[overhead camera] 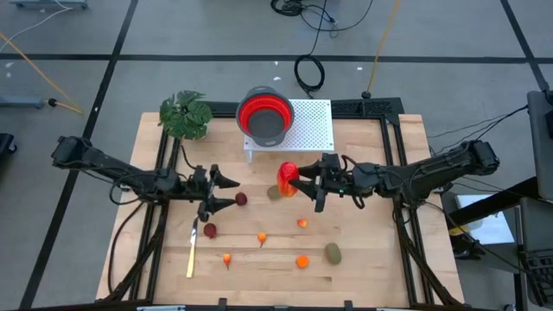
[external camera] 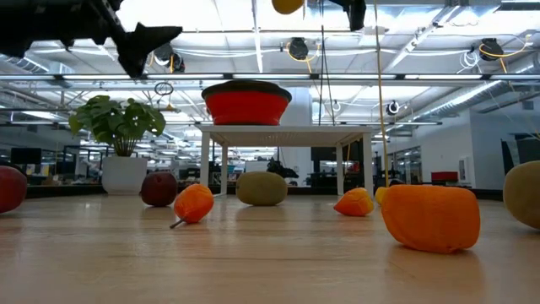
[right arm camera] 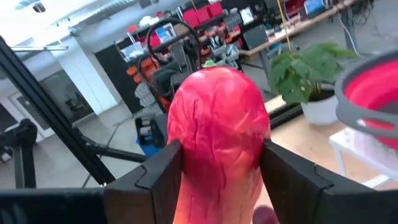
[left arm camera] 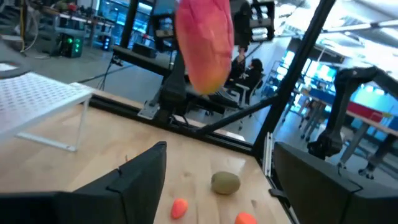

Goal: Pick & Place Fruit
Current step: Put the mango into the red strainer bowl on the shelf

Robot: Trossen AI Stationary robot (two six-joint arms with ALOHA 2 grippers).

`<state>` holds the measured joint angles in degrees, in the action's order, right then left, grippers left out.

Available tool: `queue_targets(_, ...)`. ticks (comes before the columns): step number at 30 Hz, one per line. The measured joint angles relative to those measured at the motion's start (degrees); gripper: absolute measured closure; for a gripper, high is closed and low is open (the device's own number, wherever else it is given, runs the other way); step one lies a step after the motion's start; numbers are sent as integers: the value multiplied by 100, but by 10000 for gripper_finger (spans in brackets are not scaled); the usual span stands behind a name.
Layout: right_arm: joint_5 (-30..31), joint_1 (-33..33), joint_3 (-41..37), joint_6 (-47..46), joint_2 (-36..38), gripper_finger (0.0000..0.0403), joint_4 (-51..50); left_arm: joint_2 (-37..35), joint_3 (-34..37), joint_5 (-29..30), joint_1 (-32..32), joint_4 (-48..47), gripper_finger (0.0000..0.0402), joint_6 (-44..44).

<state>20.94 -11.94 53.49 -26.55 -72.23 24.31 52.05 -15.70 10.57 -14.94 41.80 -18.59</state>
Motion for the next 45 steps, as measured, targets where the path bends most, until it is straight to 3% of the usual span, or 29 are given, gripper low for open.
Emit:
queue_targets(8,-34,0,0,372,7,210,149,1040,-998,2,-86,-4,105,515)
queue_targets(12,-324,-2,0,373,7,212,157,1464,-1450,3,-78,-12,105,669)
queue_targets(25,-477,-221,0,365,7,212,376,2585,-2719,-303,124,-592,105,668)
queue_targets(30,-475,-316,0,367,7,210,376,2817,-3002,-332,166,-602,105,734)
queue_targets(36,-501,-319,0,365,9,211,387,3041,-3314,-797,233,-629,105,734)
queue_targets(45,-653,-317,0,331,-232,212,627,3139,-3441,-863,346,-655,105,738)
